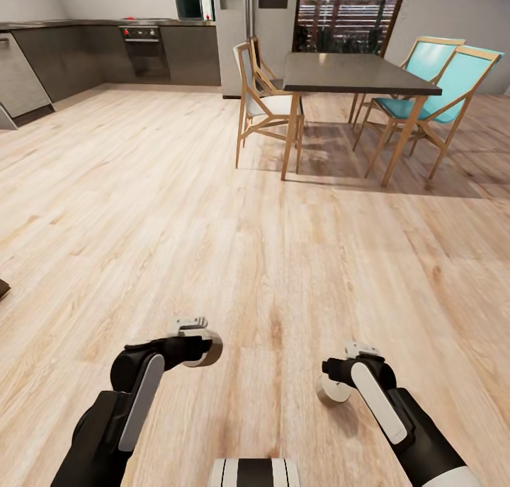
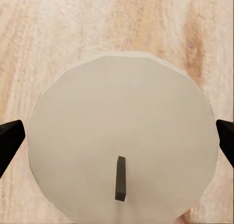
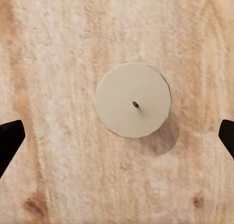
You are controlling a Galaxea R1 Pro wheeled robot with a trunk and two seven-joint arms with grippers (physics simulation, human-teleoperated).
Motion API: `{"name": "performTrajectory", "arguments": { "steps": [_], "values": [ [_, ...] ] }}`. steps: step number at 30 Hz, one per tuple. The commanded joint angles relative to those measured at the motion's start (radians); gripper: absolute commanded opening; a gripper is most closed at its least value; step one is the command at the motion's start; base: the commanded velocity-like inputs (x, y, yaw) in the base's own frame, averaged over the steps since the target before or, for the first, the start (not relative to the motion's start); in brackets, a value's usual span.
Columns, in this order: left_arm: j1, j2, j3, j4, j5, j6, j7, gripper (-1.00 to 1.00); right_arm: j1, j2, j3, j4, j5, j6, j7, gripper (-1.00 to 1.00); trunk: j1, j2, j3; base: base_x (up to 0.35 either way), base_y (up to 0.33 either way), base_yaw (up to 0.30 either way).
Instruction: Place each of the two pumpkins and all three candles from the living room inside a cabinet in the living room (use any cabinet), then make sure every cabinet is closed, and position the cauldron so it is next to a table in the living room.
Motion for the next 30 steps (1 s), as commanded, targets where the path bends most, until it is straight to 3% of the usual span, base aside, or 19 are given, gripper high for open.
{"name": "performTrajectory", "arguments": {
  "steps": [1,3,7,10,17,23,26,30],
  "values": [
    [-0.001,0.005,0.002,-0.001,0.003,0.004,-0.046,-1.00,-0.001,-0.001,0.002,-0.001,-0.010,0.001,-0.010,1.00,0.000,0.000,-0.001,0.000,0.000,0.000],
    [-0.001,0.030,0.016,0.000,0.005,0.004,-0.153,-1.00,-0.001,-0.001,0.002,-0.001,-0.010,0.000,-0.010,1.00,0.000,0.000,-0.001,0.000,0.000,0.000],
    [0.002,0.130,0.167,0.000,0.005,0.004,-0.589,-1.00,-0.001,-0.002,0.000,-0.001,-0.009,0.000,-0.010,1.00,0.000,0.000,-0.001,0.000,0.000,0.000],
    [0.003,0.169,0.211,0.000,0.005,0.004,-0.781,-1.00,-0.001,-0.003,0.000,-0.002,-0.009,0.000,-0.010,1.00,0.000,0.000,-0.001,0.000,0.000,0.000],
    [0.004,0.196,0.238,0.000,0.006,0.004,-0.950,-1.00,-0.001,-0.007,0.000,-0.002,-0.010,0.000,-0.010,1.00,0.003,-0.002,-0.024,0.000,0.000,0.000],
    [0.005,0.199,0.249,0.000,0.006,0.004,-1.009,-1.00,0.000,-0.015,0.000,-0.002,-0.012,-0.002,-0.010,1.00,0.005,-0.003,-0.047,0.000,0.000,0.000],
    [0.005,0.199,0.262,0.000,0.007,0.004,-1.021,-1.00,0.000,-0.016,0.000,-0.002,-0.013,-0.003,-0.010,1.00,0.005,-0.003,-0.047,0.000,0.000,0.000],
    [0.006,0.199,0.275,0.000,0.007,0.004,-1.101,-1.00,0.001,-0.018,-0.001,-0.006,-0.013,-0.005,-0.009,1.00,0.005,-0.003,-0.047,0.000,0.000,0.000]
  ]
}}
